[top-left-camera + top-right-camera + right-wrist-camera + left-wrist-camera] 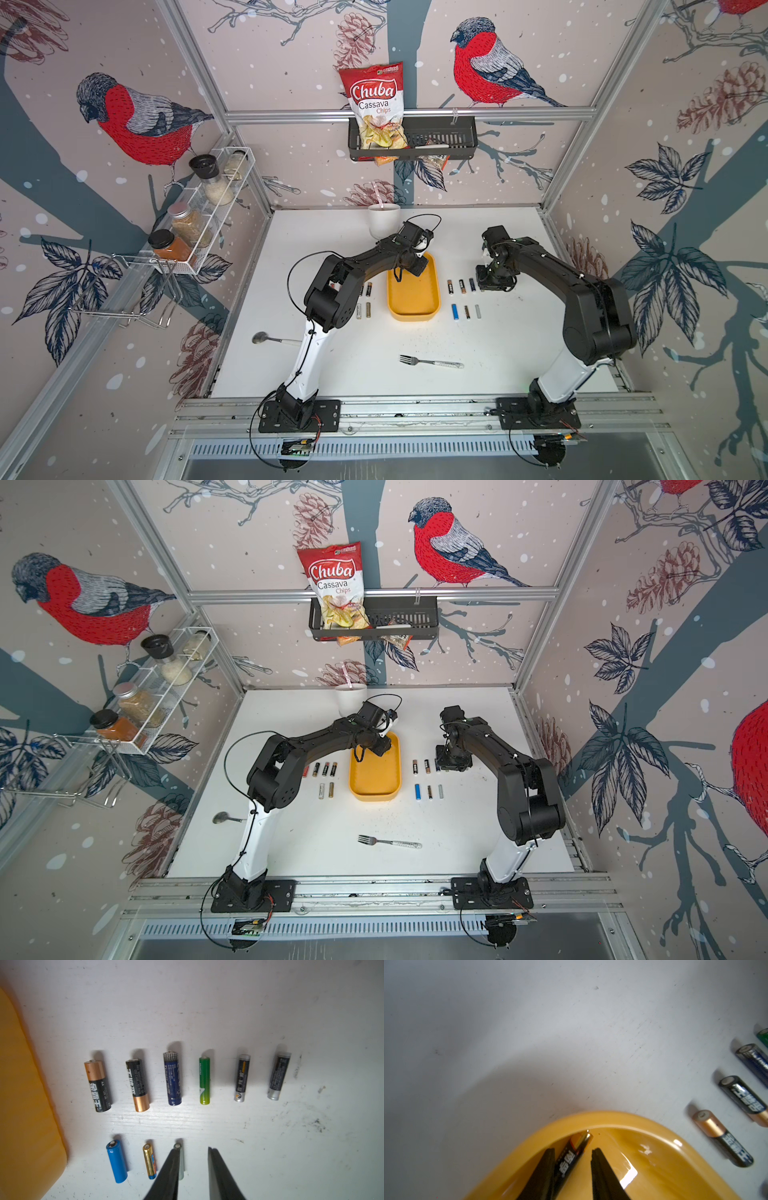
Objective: Take the batteries out of the storage box
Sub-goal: Pick up the battery from the storage box.
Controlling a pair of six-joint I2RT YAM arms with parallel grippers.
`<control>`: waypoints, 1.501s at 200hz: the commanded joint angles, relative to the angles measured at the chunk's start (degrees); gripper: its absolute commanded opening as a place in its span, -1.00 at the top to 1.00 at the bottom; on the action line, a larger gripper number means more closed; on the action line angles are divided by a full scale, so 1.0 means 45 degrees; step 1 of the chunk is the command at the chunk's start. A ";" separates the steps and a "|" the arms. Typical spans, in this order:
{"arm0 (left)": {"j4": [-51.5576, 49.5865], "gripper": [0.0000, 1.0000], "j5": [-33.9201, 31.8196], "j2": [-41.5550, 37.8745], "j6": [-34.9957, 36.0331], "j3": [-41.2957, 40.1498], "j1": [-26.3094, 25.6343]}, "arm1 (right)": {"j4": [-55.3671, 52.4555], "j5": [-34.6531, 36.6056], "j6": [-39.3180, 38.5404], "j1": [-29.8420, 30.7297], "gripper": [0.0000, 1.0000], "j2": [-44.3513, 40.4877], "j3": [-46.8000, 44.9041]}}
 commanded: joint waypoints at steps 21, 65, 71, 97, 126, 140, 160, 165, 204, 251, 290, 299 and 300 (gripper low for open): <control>0.0008 0.31 -0.0178 -0.0081 0.0083 -0.0215 -0.0067 | -0.0053 0.0025 -0.0013 -0.0031 0.40 -0.0097 -0.0103; -0.0187 0.46 -0.0932 0.0050 -0.0073 -0.0208 -0.0229 | 0.0055 -0.0078 0.0004 -0.0030 0.40 -0.0073 -0.0179; -0.0173 0.46 -0.0999 0.0087 -0.0085 -0.0210 -0.0234 | 0.0079 -0.0089 -0.0003 -0.0027 0.40 -0.0071 -0.0179; -0.0500 0.50 -0.1458 0.0368 -0.0163 0.0023 -0.0298 | 0.0071 -0.0081 -0.0018 -0.0033 0.40 -0.0092 -0.0213; -0.0866 0.58 -0.1790 0.0484 -0.0315 0.0299 -0.0313 | 0.0099 -0.0112 -0.0033 -0.0061 0.40 -0.0131 -0.0238; -0.1049 0.63 -0.1784 0.0413 -0.0386 0.0386 -0.0317 | 0.0138 -0.0141 -0.0014 -0.0065 0.41 -0.0146 -0.0237; -0.1124 0.71 -0.1755 0.0267 -0.0521 0.0419 -0.0327 | 0.0139 -0.0162 -0.0018 -0.0071 0.41 -0.0130 -0.0218; -0.1144 0.71 -0.1745 0.0230 -0.0560 0.0443 -0.0328 | 0.0149 -0.0160 -0.0013 -0.0062 0.41 -0.0127 -0.0201; -0.1286 0.75 -0.1519 -0.0136 -0.0880 0.0486 -0.0332 | 0.0183 -0.0302 0.0004 -0.0042 0.41 -0.0161 -0.0179; -0.1213 0.75 -0.1113 -0.0852 -0.1557 0.0095 -0.0327 | 0.0361 -0.0501 0.0005 0.0005 0.41 -0.0184 -0.0267; -0.1237 0.76 -0.1154 -0.1498 -0.2187 -0.0418 -0.0326 | 0.0466 -0.0594 -0.0060 0.0053 0.41 -0.0228 -0.0330; -0.1212 0.76 -0.1212 -0.1672 -0.2335 -0.0588 -0.0320 | 0.0488 -0.0620 -0.0058 0.0053 0.41 -0.0245 -0.0340; -0.1210 0.76 -0.1220 -0.1691 -0.2358 -0.0599 -0.0326 | 0.0489 -0.0620 -0.0055 0.0055 0.41 -0.0247 -0.0337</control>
